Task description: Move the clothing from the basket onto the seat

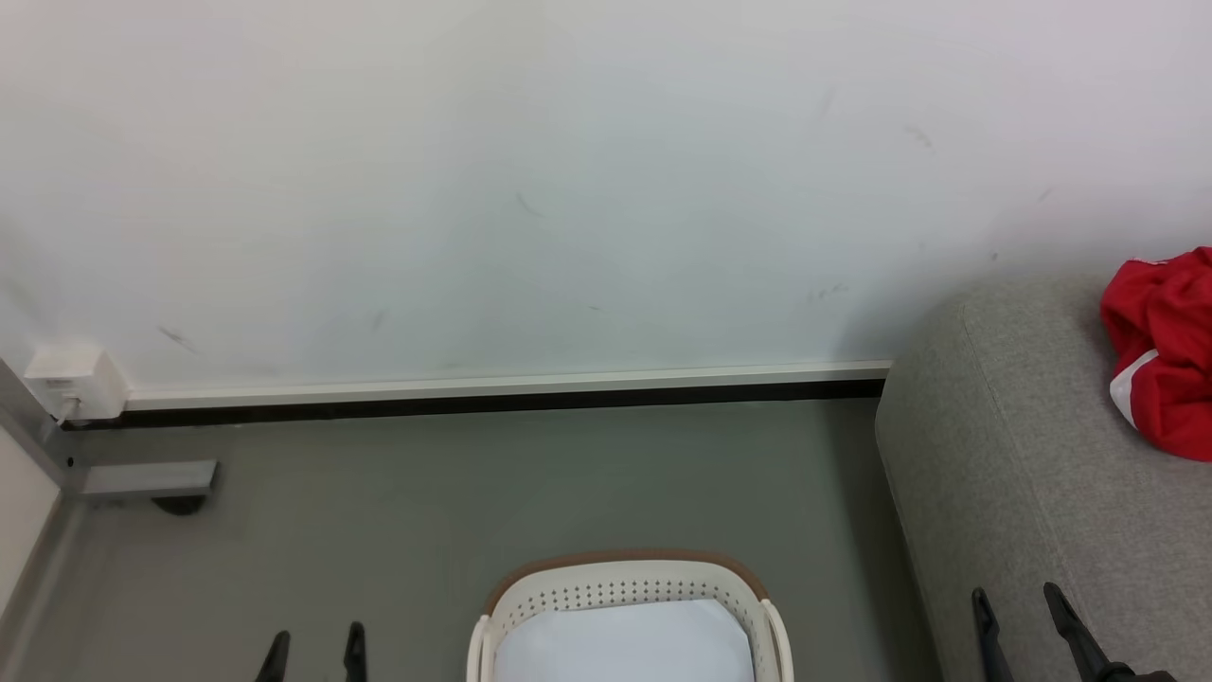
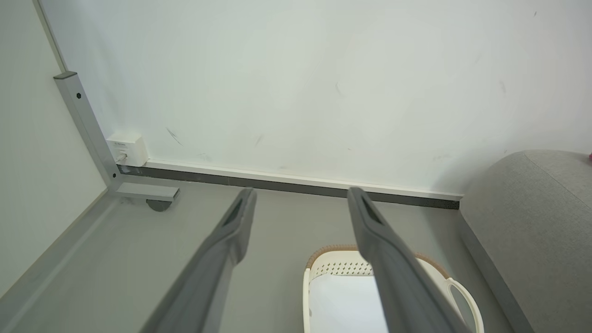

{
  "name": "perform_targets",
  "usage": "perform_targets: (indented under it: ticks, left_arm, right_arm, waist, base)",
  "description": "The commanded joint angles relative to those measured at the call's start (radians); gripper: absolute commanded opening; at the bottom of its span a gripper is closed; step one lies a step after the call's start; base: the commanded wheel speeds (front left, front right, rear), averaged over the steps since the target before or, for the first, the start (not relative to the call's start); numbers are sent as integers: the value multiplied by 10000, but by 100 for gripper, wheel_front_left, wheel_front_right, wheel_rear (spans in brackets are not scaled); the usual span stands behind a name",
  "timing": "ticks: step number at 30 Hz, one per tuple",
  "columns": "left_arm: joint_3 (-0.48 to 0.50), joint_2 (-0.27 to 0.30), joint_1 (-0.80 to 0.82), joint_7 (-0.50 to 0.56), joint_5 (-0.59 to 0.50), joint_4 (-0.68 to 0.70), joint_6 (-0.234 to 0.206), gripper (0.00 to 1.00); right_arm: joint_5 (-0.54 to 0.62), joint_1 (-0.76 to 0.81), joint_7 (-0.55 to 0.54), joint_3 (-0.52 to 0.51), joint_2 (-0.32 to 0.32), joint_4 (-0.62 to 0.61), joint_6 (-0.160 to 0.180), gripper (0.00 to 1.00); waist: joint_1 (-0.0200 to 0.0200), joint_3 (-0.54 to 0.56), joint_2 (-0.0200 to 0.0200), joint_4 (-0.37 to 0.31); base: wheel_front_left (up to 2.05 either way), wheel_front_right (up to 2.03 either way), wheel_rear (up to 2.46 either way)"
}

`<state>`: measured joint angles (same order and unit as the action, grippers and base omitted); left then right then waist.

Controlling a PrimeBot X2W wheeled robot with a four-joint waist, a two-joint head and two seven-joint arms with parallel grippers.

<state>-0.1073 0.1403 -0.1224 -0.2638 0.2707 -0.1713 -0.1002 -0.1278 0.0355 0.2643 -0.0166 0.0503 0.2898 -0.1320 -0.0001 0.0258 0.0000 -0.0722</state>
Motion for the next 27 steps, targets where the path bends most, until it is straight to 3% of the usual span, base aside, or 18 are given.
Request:
perform_targets:
  ticks: [1,9,23,24,27]
  left_arm:
    - [127,-23,-135,-10,-191,-61,148,100]
    - [430,-227,-128,-11,-585,-145,607,100]
    - [738,-520,-163,-11,-956,-165,931,100]
    - [708,-560,-78,0,-846,-165,931,0]
    - [674,-632,-93,24,-805,-379,957,0]
  right_arm:
    - [-193,81,-3,26,17,57,26,100]
    - [-255,33,-1,121,14,129,26,100]
    - [-315,16,-1,208,12,161,26,100]
    - [-287,-4,-2,201,0,129,0,0]
    - [-327,66,-15,195,-29,332,0,0]
  waist:
    - [1,16,0,-29]
    - [1,0,0,-50]
    - [1,39,0,22]
    - [1,38,0,22]
    - [2,40,0,26]
  base:
    - [0,0,0]
    - [0,0,0]
    - [0,0,0]
    - [0,0,0]
    - [0,0,0]
